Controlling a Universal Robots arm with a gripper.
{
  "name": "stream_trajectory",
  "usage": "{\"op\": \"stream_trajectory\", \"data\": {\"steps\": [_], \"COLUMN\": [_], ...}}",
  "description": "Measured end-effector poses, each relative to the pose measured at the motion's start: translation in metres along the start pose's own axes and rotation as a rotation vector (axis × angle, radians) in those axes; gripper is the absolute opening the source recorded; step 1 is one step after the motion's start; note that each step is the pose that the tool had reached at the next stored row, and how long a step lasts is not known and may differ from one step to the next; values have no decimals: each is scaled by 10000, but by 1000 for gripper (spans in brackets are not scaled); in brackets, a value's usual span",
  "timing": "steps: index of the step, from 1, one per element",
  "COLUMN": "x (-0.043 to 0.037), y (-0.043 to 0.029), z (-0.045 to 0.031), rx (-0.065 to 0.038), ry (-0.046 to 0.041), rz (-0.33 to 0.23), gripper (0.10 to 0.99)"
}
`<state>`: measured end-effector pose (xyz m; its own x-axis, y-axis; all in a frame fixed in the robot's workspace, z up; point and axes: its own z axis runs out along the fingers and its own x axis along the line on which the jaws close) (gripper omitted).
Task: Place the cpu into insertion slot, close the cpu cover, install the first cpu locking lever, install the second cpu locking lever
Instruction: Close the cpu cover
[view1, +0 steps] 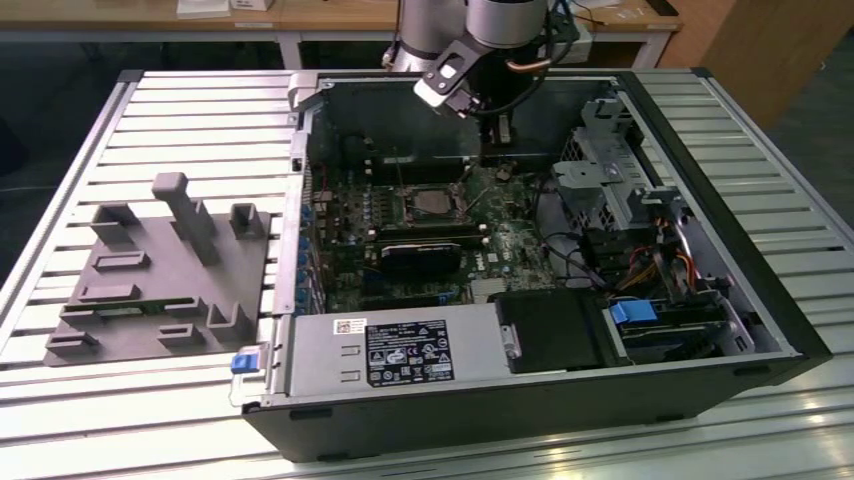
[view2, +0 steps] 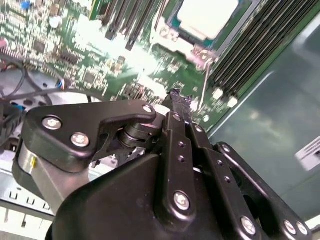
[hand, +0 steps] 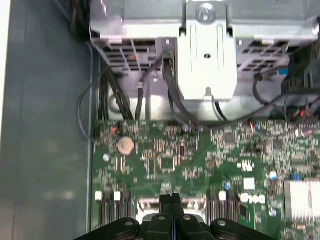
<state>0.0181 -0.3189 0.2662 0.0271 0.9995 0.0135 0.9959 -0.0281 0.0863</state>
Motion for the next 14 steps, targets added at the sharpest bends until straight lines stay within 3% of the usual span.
{"op": "stream_trajectory", "data": {"steps": [6,14], "x": [5,8], "y": [146,212], "z": [13,72], "rx": [1,11], "ry": [2,2], "rz": [1,0], "gripper": [102,102]}}
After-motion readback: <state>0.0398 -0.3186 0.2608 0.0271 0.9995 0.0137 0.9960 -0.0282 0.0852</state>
